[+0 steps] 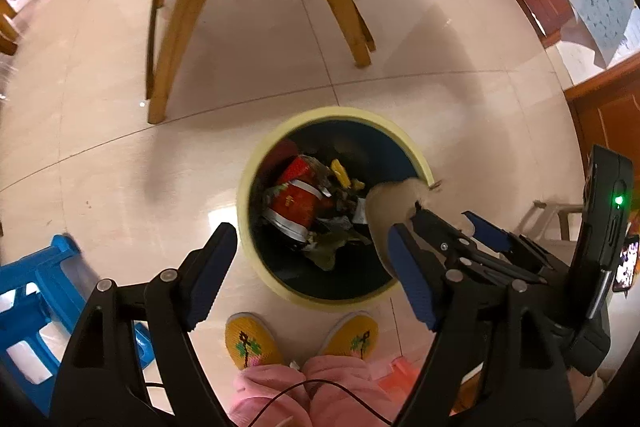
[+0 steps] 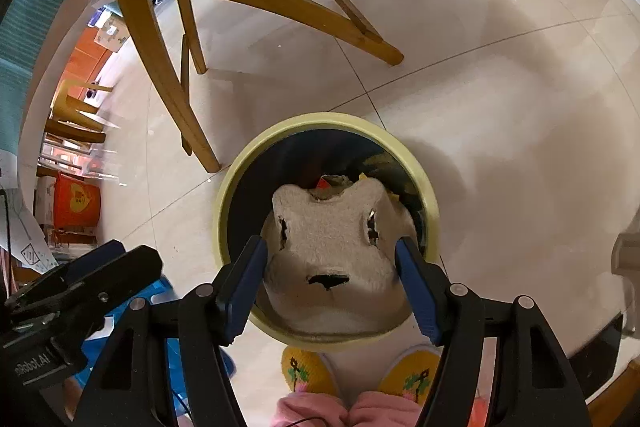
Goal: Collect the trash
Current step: 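Open both tools to drop the cup and tray into the bin, then move both tools back up over the table toward the last items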
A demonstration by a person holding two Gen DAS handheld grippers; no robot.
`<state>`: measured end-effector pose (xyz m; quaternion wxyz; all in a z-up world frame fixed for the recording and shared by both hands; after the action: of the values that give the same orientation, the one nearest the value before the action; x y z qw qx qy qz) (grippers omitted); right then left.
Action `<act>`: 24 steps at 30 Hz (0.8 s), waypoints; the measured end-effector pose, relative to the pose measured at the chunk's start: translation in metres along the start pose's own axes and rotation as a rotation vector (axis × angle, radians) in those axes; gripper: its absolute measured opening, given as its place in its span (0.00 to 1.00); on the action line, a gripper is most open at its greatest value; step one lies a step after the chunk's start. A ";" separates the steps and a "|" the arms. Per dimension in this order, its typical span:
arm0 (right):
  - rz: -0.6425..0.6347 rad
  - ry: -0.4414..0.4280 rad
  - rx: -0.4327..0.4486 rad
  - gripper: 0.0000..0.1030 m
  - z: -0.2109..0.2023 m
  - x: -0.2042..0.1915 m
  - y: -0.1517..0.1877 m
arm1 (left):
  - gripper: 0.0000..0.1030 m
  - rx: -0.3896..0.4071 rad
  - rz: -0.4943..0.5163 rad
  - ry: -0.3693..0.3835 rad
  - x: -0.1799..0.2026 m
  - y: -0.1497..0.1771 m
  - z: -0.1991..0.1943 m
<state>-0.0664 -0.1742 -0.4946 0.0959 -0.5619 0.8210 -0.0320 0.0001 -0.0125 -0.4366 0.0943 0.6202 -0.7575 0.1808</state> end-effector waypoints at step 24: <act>0.003 -0.030 0.110 0.83 -0.090 -0.020 -0.008 | 0.76 0.109 0.007 -0.100 0.009 -0.014 -0.116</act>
<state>-0.0692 -0.1639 -0.4032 0.1389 -0.5552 0.8172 -0.0686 0.0025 0.0221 -0.3243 0.0220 0.6300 -0.7524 0.1910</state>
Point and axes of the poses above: each gripper's, at about its wrist camera, not at the fingertips, and z roughly the way its jaws point, x to its right, y to its underside, the point moved 1 cm from there along z, roughly the way its jaws point, and after that the axes turned 11 degrees about y, right-handed, at the moved point
